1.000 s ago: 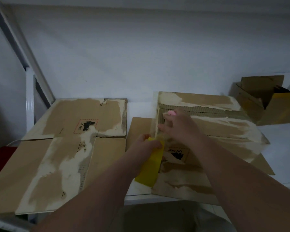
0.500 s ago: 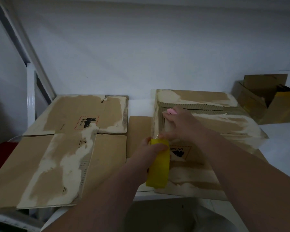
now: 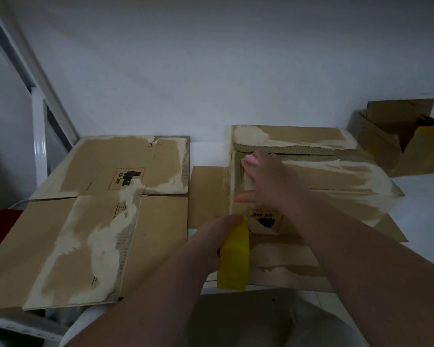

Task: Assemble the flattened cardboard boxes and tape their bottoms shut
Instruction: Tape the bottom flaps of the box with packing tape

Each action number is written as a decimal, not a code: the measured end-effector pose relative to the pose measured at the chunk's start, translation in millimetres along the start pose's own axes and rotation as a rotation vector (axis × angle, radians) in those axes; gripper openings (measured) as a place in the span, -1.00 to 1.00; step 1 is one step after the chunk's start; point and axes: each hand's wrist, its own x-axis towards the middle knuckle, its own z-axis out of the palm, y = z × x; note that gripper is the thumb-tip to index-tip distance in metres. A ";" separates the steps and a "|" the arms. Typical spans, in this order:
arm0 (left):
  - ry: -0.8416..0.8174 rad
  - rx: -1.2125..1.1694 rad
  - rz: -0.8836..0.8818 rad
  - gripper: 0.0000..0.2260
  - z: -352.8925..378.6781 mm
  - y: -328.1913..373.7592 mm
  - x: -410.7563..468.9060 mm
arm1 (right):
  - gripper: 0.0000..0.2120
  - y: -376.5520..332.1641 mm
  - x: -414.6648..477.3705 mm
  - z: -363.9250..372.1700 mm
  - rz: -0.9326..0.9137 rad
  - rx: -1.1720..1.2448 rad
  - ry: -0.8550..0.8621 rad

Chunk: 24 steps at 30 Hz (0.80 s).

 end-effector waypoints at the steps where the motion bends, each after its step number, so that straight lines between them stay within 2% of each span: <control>1: -0.004 0.001 0.028 -0.78 -0.3 2.3 1.1 | -0.20 0.1 0.8 1.5 0.007 -0.005 0.014; 5: -0.014 0.053 0.093 -0.68 -4.5 10.4 8.1 | -0.27 -2.9 5.1 4.8 0.055 -0.019 0.051; 13: -0.004 0.053 0.146 -0.68 -5.1 15.9 16.6 | -0.26 -2.9 6.7 7.7 0.167 0.037 0.081; 15: -0.012 0.058 0.150 -0.72 -4.4 16.8 15.1 | -0.34 2.2 0.3 1.8 0.166 0.234 0.096; 17: -0.022 0.067 0.150 -0.76 -3.7 17.3 14.0 | -0.56 6.9 -10.0 -7.1 0.164 0.502 0.181; 18: -0.024 0.068 0.154 -0.78 -4.0 17.2 14.4 | -0.63 7.9 -15.7 -10.9 0.148 0.541 0.234; 20: -0.029 0.067 0.166 -0.79 -5.3 16.9 15.4 | -0.61 6.7 -27.1 -14.7 0.102 0.530 0.283; 24: -0.049 0.079 0.173 -0.78 -7.3 16.7 12.0 | -0.54 -7.8 -44.6 -7.5 -0.004 0.578 0.183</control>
